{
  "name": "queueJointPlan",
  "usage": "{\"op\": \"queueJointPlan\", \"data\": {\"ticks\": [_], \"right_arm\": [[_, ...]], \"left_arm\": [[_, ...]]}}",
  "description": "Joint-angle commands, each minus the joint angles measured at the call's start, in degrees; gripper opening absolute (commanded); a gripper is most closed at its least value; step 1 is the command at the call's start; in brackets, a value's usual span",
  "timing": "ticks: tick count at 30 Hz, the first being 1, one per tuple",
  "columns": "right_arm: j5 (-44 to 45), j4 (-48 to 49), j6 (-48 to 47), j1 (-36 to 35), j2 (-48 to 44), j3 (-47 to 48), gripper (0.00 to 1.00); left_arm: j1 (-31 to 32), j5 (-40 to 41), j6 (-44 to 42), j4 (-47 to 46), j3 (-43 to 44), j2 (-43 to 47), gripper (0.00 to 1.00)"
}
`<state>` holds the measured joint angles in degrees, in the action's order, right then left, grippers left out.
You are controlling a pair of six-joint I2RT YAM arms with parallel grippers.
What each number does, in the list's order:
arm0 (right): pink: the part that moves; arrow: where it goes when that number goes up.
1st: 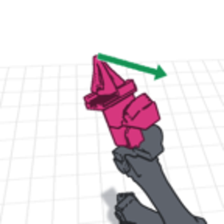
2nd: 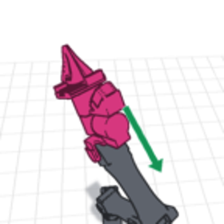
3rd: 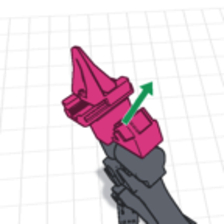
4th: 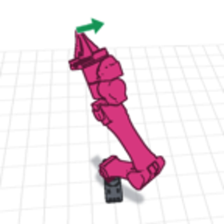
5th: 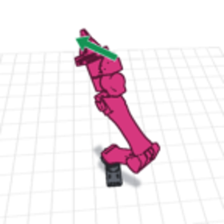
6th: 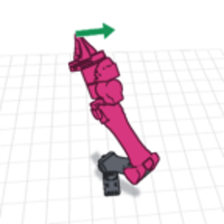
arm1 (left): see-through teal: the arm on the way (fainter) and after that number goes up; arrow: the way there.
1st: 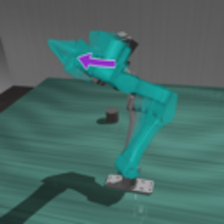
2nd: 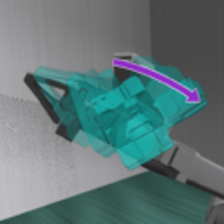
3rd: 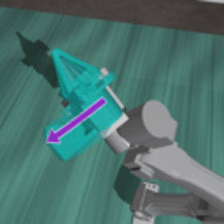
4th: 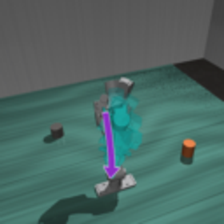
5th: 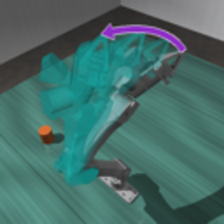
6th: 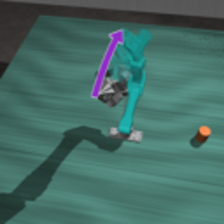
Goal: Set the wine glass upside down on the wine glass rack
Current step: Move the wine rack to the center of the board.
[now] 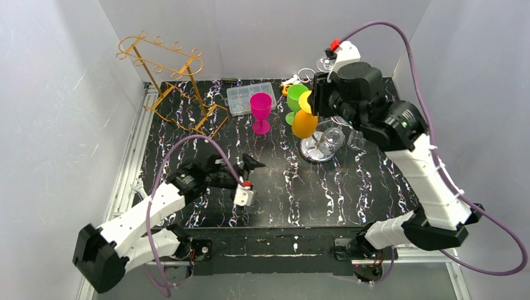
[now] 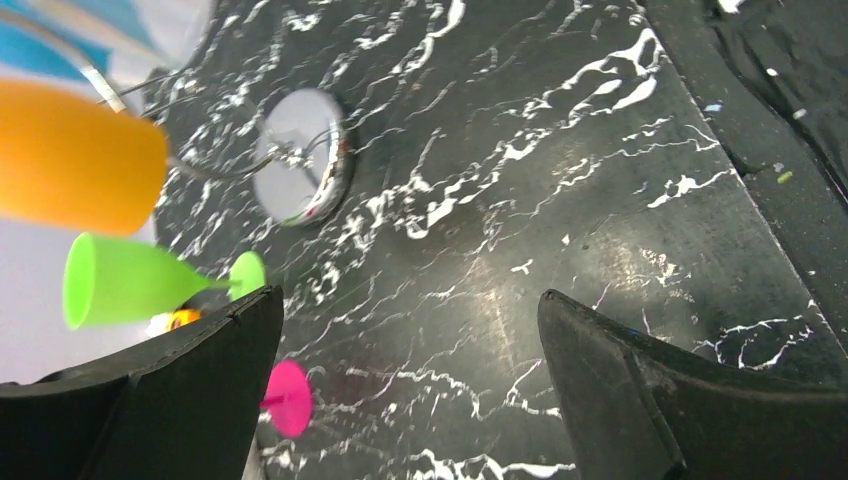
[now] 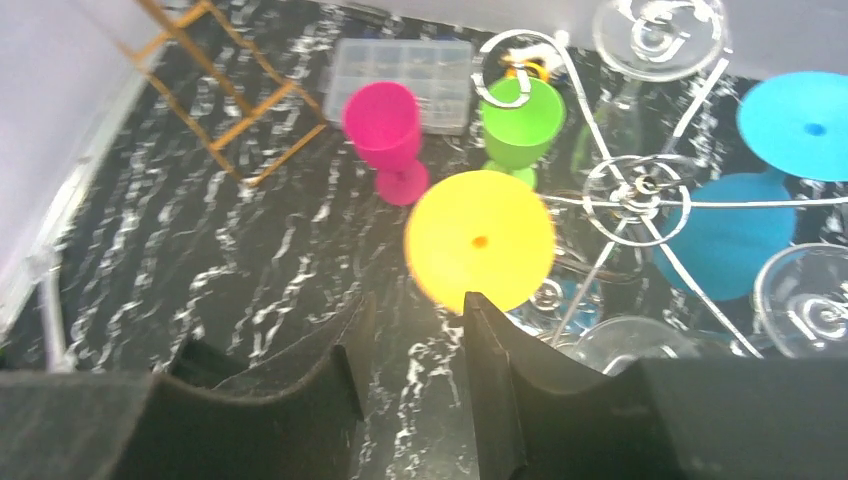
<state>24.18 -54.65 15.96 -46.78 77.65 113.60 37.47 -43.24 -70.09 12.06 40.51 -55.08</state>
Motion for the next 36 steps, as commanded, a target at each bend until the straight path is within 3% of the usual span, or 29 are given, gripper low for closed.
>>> {"op": "queueJointPlan", "data": {"ticks": [1, 4, 6, 8, 10, 11, 17, 22, 36], "right_arm": [[0.5, -0.4, -2.1, 7.3, 2.7, 1.2, 0.46], [-4.1, 1.6, -2.6, 13.8, 2.5, -0.6, 0.46], [-7.9, 2.7, -2.7, 18.3, 2.4, -2.0, 0.44], [-11.7, 4.1, -2.5, 21.9, 2.2, -3.7, 0.42], [-13.9, 5.1, -2.5, 23.8, 2.3, -4.4, 0.39], [-14.6, 5.3, -2.6, 24.3, 2.5, -4.4, 0.37], [-16.8, 5.9, -3.3, 25.5, 3.4, -4.1, 0.36], [-17.7, 6.9, -4.0, 26.3, 3.8, -5.2, 0.31], [-20.3, 12.3, -5.0, 28.3, 2.5, -13.0, 0.21]], "left_arm": [[6.2, 5.0, -5.9, -7.3, -1.3, -6.3, 0.98], [9.7, 7.6, -7.8, -14.8, -2.4, -11.9, 0.96], [11.6, 9.1, -7.9, -15.4, -0.6, -16.3, 0.86], [13.2, 10.4, -8.0, -17.6, 0.6, -20.1, 0.72], [14.5, 12.0, -7.4, -22.0, 0.8, -23.7, 0.44], [15.0, 13.1, -7.5, -24.2, 0.9, -25.6, 0.35], [18.0, 22.2, -8.7, -35.2, 4.0, -37.0, 0.21], [18.9, 25.8, -12.4, -40.9, 9.1, -46.7, 0.02], [19.3, 27.3, -24.2, -62.2, 14.9, -65.7, 0.0]]}}
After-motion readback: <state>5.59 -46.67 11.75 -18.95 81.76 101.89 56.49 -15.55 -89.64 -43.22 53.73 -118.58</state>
